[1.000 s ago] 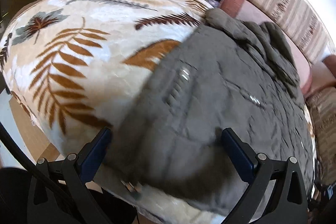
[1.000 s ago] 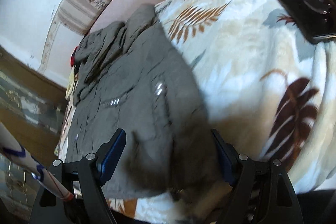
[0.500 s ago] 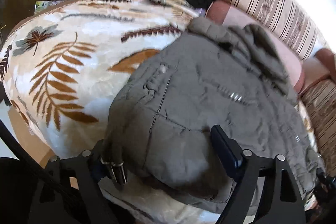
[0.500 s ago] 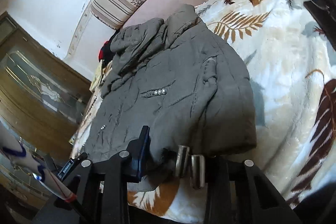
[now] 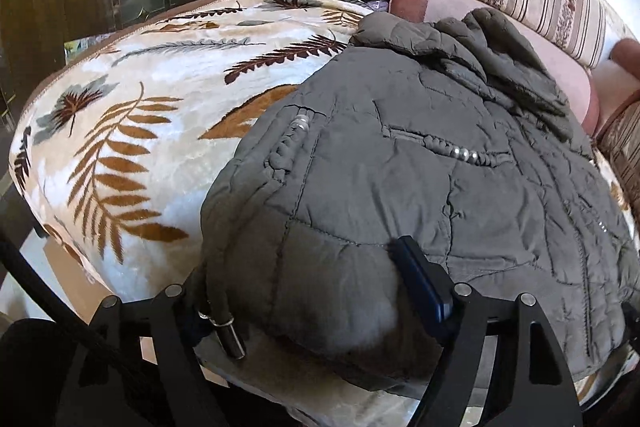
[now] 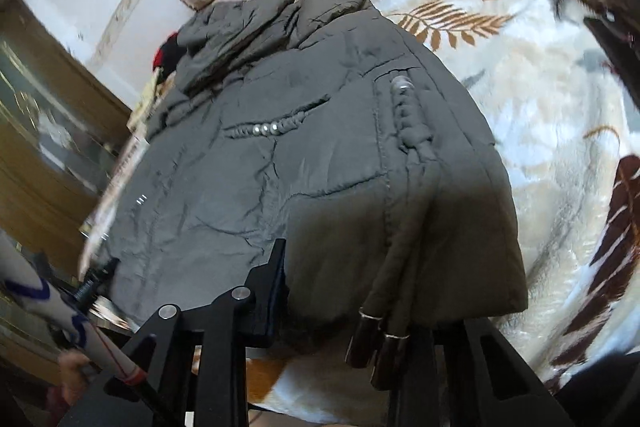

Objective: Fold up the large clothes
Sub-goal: 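Lift the held hem with both tools toward the hood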

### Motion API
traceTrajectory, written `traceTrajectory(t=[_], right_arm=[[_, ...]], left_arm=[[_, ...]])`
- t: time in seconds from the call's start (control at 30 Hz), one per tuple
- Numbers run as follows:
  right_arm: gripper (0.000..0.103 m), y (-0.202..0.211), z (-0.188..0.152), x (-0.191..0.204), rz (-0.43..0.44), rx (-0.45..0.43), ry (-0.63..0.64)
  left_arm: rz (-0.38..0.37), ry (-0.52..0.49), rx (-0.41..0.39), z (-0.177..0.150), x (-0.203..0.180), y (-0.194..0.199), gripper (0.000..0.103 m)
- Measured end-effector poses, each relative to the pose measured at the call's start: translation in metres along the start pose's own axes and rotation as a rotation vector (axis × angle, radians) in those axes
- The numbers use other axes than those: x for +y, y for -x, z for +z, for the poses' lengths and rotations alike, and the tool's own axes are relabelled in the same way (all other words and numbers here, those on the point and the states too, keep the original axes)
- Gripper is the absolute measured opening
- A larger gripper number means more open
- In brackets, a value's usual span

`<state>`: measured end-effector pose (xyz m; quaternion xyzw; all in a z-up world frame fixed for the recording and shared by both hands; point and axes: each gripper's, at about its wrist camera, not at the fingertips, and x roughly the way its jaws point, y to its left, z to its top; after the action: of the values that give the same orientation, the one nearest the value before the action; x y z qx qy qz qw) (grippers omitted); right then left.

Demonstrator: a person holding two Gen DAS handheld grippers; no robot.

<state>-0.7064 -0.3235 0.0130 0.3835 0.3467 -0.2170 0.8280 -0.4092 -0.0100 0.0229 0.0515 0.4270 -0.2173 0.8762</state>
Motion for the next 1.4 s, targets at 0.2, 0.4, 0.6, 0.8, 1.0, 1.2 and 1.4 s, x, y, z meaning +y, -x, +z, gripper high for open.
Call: traceTrajectory(t=[0.2,0.4,0.6,0.8,1.0,1.2,1.4], right_arm=[[0.034,-0.002,-0.001,-0.003,-0.027,0.002,0.017],[0.035,0.001,-0.002,-0.002,-0.04,-0.007,0.031],[0.035,0.001,-0.003,-0.003,-0.033,-0.007,0.021],[0.038,0.0,-0.002,-0.003,-0.035,-0.003,0.017],[0.041,-0.002,-0.003,0.003,-0.057,0.005,0.052],[0.043,-0.003,-0.001,0.003,-0.06,0.017,0.053],[0.037,-0.002,-0.002,0.003,-0.062,0.008,0.053]], left_arm=[[0.067,-0.071,-0.037,-0.004,-0.012,0.001,0.079],[0.118,-0.115,-0.065,-0.006,-0.02,0.002,0.079],[0.142,-0.139,-0.078,-0.006,-0.024,0.004,0.079],[0.162,-0.155,-0.088,-0.008,-0.027,0.004,0.079],[0.173,-0.171,-0.088,-0.007,-0.029,0.004,0.079],[0.17,-0.179,-0.09,-0.007,-0.03,0.004,0.079],[0.162,-0.182,-0.09,-0.007,-0.03,0.005,0.073]])
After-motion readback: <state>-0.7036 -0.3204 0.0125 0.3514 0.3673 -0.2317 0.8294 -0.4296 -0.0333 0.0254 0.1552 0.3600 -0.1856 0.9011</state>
